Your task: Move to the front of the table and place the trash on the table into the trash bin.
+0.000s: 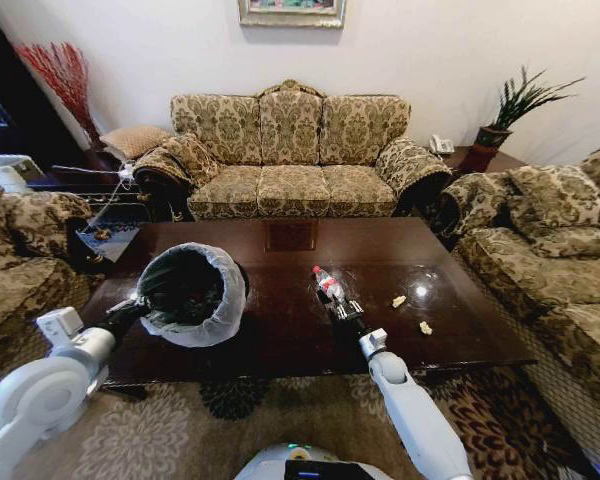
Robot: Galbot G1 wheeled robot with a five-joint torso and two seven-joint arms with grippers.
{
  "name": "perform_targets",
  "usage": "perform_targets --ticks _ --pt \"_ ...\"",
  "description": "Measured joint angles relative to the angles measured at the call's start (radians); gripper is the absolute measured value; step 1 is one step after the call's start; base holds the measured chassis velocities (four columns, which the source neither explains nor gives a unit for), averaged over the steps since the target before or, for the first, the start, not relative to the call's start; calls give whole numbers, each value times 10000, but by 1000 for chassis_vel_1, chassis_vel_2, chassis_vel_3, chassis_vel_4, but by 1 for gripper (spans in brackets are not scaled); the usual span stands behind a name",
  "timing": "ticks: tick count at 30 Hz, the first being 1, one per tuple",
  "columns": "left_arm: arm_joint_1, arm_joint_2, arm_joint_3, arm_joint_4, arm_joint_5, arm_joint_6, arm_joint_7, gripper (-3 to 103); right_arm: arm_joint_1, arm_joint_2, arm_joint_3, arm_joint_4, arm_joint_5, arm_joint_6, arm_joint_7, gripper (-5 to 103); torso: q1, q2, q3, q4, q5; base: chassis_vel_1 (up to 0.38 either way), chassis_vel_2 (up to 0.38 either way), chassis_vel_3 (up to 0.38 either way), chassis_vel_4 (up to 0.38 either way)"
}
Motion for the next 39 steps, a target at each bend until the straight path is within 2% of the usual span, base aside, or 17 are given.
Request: perform_targets --ticks 3,4,5,8,9,11,12,15,18,20,21,24,25,27,30,33,39 --pt "-6 134 -70 24 -71 -8 -3 0 -169 45 95 496 23 180 350 19 0 0 0 0 1 0 0 0 0" --pt "-71 228 -93 103 -135 -14 -15 0 -403 65 226 1179 97 188 623 19 0 1 0 -1 3 0 0 0 0" --pt "-71 228 -93 103 -135 -14 -15 0 -403 65 226 1179 97 188 623 19 0 1 0 -1 3 0 0 0 0" --pt "-122 458 -117 337 -167 -27 -55 0 -1183 -244 322 3139 552 -28 816 19 0 0 0 -2 -2 0 0 0 0" --pt "-122 458 -117 337 -167 -27 -55 0 -1183 -244 322 3139 552 -28 816 19 0 0 0 -2 -2 0 0 0 0" --pt "-226 724 -176 575 -241 -35 -69 0 -1714 -602 224 4719 1342 -435 681 19 -1 1 -1 -4 -7 0 0 0 0" --pt "-226 724 -176 575 -241 -35 -69 0 -1714 -602 224 4719 1342 -435 681 19 -1 1 -1 -4 -7 0 0 0 0" --pt "-537 1307 -296 1032 -493 -38 -259 0 -2033 -1048 -624 7194 2866 -1592 371 18 -2 3 -2 -4 2 0 0 0 0" --pt "-644 1638 -276 1275 -570 -38 -314 0 -1867 -1131 -1189 8002 2944 -2057 158 18 -1 3 -1 -3 -2 0 0 0 0" --pt "-685 2005 -180 1440 -601 -38 -323 0 -1522 -1296 -2140 8786 2878 -2496 35 18 -1 3 0 -2 -1 0 0 0 0" --pt "-685 2005 -180 1440 -601 -38 -323 0 -1522 -1296 -2140 8786 2878 -2496 35 18 -1 3 0 -2 -1 0 0 0 0" --pt "-584 2202 -151 1338 -610 -38 -303 0 -945 -1390 -3485 9206 2759 -3058 39 18 0 3 -1 -2 0 0 0 0 0" --pt "-584 2202 -151 1338 -610 -38 -303 0 -945 -1390 -3485 9206 2759 -3058 39 18 0 3 -1 -2 0 0 0 0 0" --pt "-553 2196 -149 1042 -682 -25 -273 0 -515 -1207 -4278 8789 2328 -3422 -138 18 -1 3 -1 -1 0 0 0 0 0" --pt "-572 2168 -153 841 -744 -16 -275 0 -213 -974 -4753 8255 2030 -3606 -181 18 0 2 0 -2 2 0 0 0 0" --pt "-530 2113 -176 502 -747 -10 -231 0 383 -627 -5431 7747 1969 -4151 596 18 0 1 1 -2 -2 0 0 0 0" --pt "-462 2025 -249 111 -727 3 -81 0 1066 -90 -5726 7484 1888 -4544 1495 18 0 2 1 -2 2 0 0 0 0"
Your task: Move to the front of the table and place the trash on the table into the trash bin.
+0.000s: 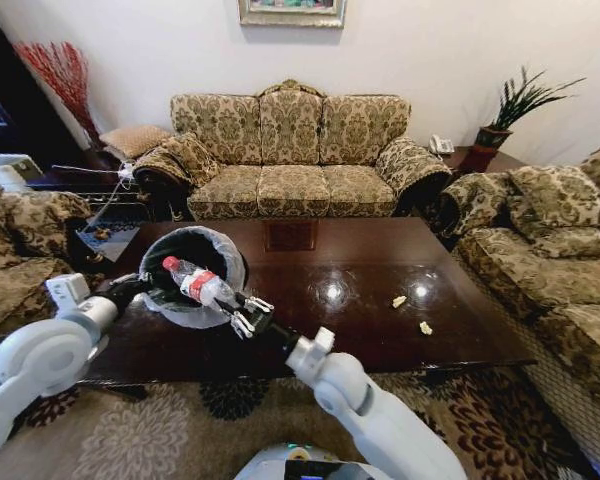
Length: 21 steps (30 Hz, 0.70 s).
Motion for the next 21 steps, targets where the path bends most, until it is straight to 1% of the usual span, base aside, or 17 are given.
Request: perform_targets --ticks 2,3,4,6,7,9,11,12,13,14,15,16,17,18,19,20,21 --pt "-6 -105 77 -4 108 2 47 0 302 159 -8 -39 -12 -79 180 21 0 0 0 1 -1 0 0 0 0" --pt "-7 -138 111 24 144 2 89 0 380 175 -2 -60 -43 -80 195 26 1 0 0 1 -1 0 0 0 0" --pt "-7 -138 111 24 144 2 89 0 380 175 -2 -60 -43 -80 195 26 1 0 0 1 -1 0 0 0 0" --pt "-11 -171 166 118 191 2 137 0 470 177 28 -100 -107 -12 181 37 0 -1 0 1 -2 0 0 0 0" --pt "-11 -171 166 118 191 2 137 0 470 177 28 -100 -107 -12 181 37 0 -1 0 1 -2 0 0 0 0" --pt "-18 -172 205 180 208 3 154 0 478 183 87 -134 -193 52 119 47 0 -1 0 0 -2 0 0 0 0" --pt "-18 -171 218 183 213 3 157 0 496 204 133 -193 -198 289 -30 58 0 -2 0 0 -1 0 0 0 0" --pt "-18 -171 218 183 213 3 157 0 496 204 133 -193 -198 289 -30 58 0 -2 0 0 -1 0 0 0 0" --pt "-16 -183 218 180 214 3 158 0 498 218 176 -212 -152 495 -176 64 1 -2 0 0 -1 0 0 0 0" --pt "-11 -205 218 178 215 3 158 0 475 238 239 -220 -122 707 -325 64 0 -2 0 0 -1 0 0 0 0" --pt "24 -265 215 180 218 2 159 0 278 279 543 -169 -576 1114 -425 75 0 -2 0 2 0 0 0 0 0" --pt "24 -265 215 180 218 2 159 0 278 279 543 -169 -576 1114 -425 75 0 -2 0 2 0 0 0 0 0" --pt "99 -323 196 203 221 2 158 0 6 298 1004 -41 -1426 1372 -393 80 0 -2 0 1 0 0 0 0 0" --pt "174 -397 170 240 224 2 157 0 -302 263 1512 140 -1997 1701 -318 85 0 -2 -1 0 -1 0 0 0 0" --pt "174 -397 170 240 224 2 157 0 -302 263 1512 140 -1997 1701 -318 85 0 -2 -1 0 -1 0 0 0 0" --pt "208 -480 149 279 232 3 158 0 -646 114 2025 342 -2200 1818 -15 85 0 -2 -1 2 0 0 0 0 0" --pt "210 -558 133 315 245 3 155 0 -1020 -90 2693 489 -2098 1829 260 95 0 -2 -1 2 0 0 0 0 0"
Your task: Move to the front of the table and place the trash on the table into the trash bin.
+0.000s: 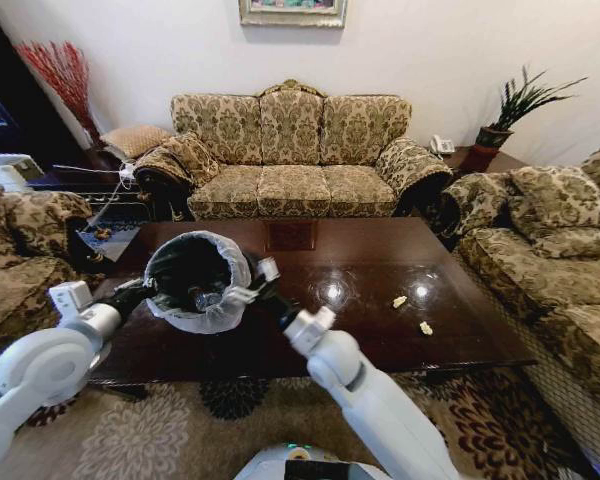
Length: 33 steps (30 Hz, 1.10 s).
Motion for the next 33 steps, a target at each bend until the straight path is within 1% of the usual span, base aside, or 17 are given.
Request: perform_targets --ticks 1,4,5,7,9,10,12,14,16,17,18,21,22,24,28,30,33 --pt "0 0 0 0 0 0 0 0 0 0 0 0 0 0 0 95 0 0 0 0 0 0 0 0 0" --pt "-34 -189 -3 -45 16 0 -7 0 -1218 -270 2358 -241 527 -88 549 100 0 0 -2 -2 1 0 0 0 0" --pt "-34 -189 -3 -45 16 0 -7 0 -1218 -270 2358 -241 527 -88 549 100 0 0 -2 -2 1 0 0 0 0" --pt "45 -262 -2 -148 20 0 -7 0 -2120 -210 3991 -877 949 -146 786 100 0 0 -1 -3 3 0 0 0 0" --pt "81 -336 -3 -167 45 0 -9 0 -2736 -99 4909 -1415 1345 -227 935 100 0 0 0 -6 3 0 0 0 0" --pt "81 -336 -3 -167 45 0 -9 0 -2736 -99 4909 -1415 1345 -227 935 100 0 0 0 -6 3 0 0 0 0" --pt "35 -500 53 -186 108 -1 -40 0 -3107 241 5704 -2248 1762 -518 1187 100 -1 0 -1 -5 3 -29 -59 33 31" --pt "48 -577 83 -233 153 -3 -47 0 -3134 337 5846 -2593 1813 -510 1330 100 -1 0 -1 -4 2 -36 -71 45 45" --pt "95 -670 102 -333 213 -3 -53 0 -3142 430 5965 -3190 1753 -244 1663 100 -1 0 -1 -1 3 -89 -78 110 103" --pt "106 -719 94 -383 226 -3 -62 0 -3171 453 5978 -3498 1654 56 1856 100 -1 0 -1 1 -3 -108 -138 145 124" --pt "106 -719 94 -383 226 -3 -62 0 -3171 453 5978 -3498 1654 56 1856 100 -1 0 -1 1 -3 -108 -138 145 124" --pt "158 -828 41 -443 248 -4 -67 0 -3332 467 6036 -4073 1552 555 2041 100 0 0 0 -2 -2 -153 -140 164 149" --pt "205 -871 39 -452 294 -3 -65 0 -3369 418 6014 -4440 1505 863 2131 100 0 0 1 -2 9 -135 -123 138 85" --pt "219 -898 40 -463 330 -3 -65 0 -3377 365 5995 -4768 1400 1079 2168 100 0 0 1 -4 11 -112 -115 103 85" --pt "191 -901 65 -544 333 10 -68 0 -3312 397 6143 -5179 1434 1097 2048 100 0 0 0 -6 -2 -33 -67 19 43" --pt "168 -877 70 -551 313 20 -86 0 -3244 421 6153 -5337 1480 1070 2019 103 -1 1 0 -4 -4 0 0 0 0" --pt "130 -831 84 -531 299 25 -127 0 -3069 392 6030 -5682 1492 1119 1942 98 0 0 0 0 -6 0 0 0 0"
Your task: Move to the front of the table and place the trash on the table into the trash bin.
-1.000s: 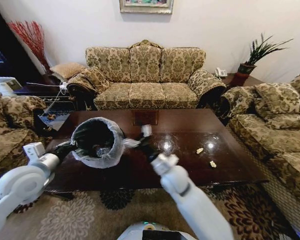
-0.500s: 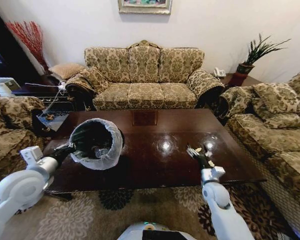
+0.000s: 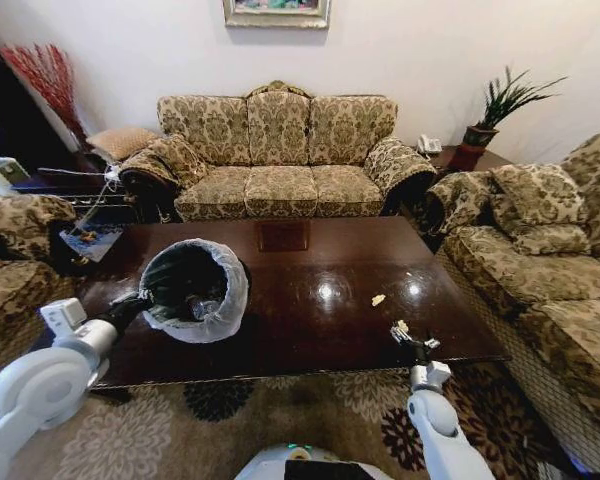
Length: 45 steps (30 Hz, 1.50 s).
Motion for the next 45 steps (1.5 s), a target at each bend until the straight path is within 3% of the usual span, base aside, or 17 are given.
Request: perform_targets --ticks 4,6,9,10,12,14,15,16,21,24,27,33,36,39,40,43,45 --pt "8 2 14 55 -4 1 -14 0 446 -14 -143 -587 -10 4 11 79 1 0 0 1 5 0 0 0 0" --pt "9 3 17 72 -5 1 -15 0 527 -15 -171 -697 -15 -5 33 79 1 0 1 -1 10 0 0 0 0" --pt "-32 29 22 135 -5 1 -12 0 625 -58 -280 -789 -26 -141 39 63 1 0 0 -3 6 0 0 0 0" --pt "-32 29 22 135 -5 1 -12 0 625 -58 -280 -789 -26 -141 39 63 1 0 0 -3 6 0 0 0 0" --pt "-55 22 37 187 -3 1 -12 0 636 -33 -315 -794 -26 -229 47 52 1 0 0 -3 5 0 0 0 0" --pt "-56 10 49 198 0 1 -10 0 640 -16 -322 -796 -26 -254 49 52 1 0 0 -2 5 0 0 0 0" --pt "-55 -13 66 207 6 1 -1 0 642 7 -339 -805 -26 -290 52 41 1 0 0 -1 4 0 0 0 0" --pt "-53 -21 74 213 14 1 9 0 645 22 -347 -812 -25 -311 60 41 1 0 0 -2 3 0 0 0 0" --pt "-57 -11 84 259 29 -3 29 0 645 80 -368 -831 -16 -324 79 19 0 0 0 -3 3 0 0 0 0" --pt "-58 4 84 263 30 -9 32 0 635 109 -378 -761 -14 -323 88 14 1 0 0 -2 6 0 0 0 0" --pt "-54 11 80 259 31 -11 35 0 571 128 -404 -241 57 -390 74 2 1 0 1 -3 6 0 0 0 0" --pt "19 66 24 216 27 -11 36 0 445 37 -747 991 311 -512 -136 0 0 0 0 -3 3 0 0 0 0" --pt "66 222 -85 94 -73 -5 12 0 439 -32 -1478 2528 427 -443 -576 0 1 0 1 -1 2 0 0 0 0" --pt "44 773 -227 -141 -584 103 -72 0 830 28 -2922 4835 527 -714 -1617 0 0 0 0 -1 3 0 0 0 0" --pt "44 773 -227 -141 -584 103 -72 0 830 28 -2922 4835 527 -714 -1617 0 0 0 0 -1 3 0 0 0 0" --pt "68 1241 -383 -513 -1242 463 -110 0 1738 61 -4516 5997 365 -912 -2363 0 1 0 0 -1 2 0 0 0 0" --pt "72 1425 -408 -638 -1389 640 -195 0 1970 38 -4941 6269 334 -1005 -2605 0 1 0 1 3 5 0 0 0 0"
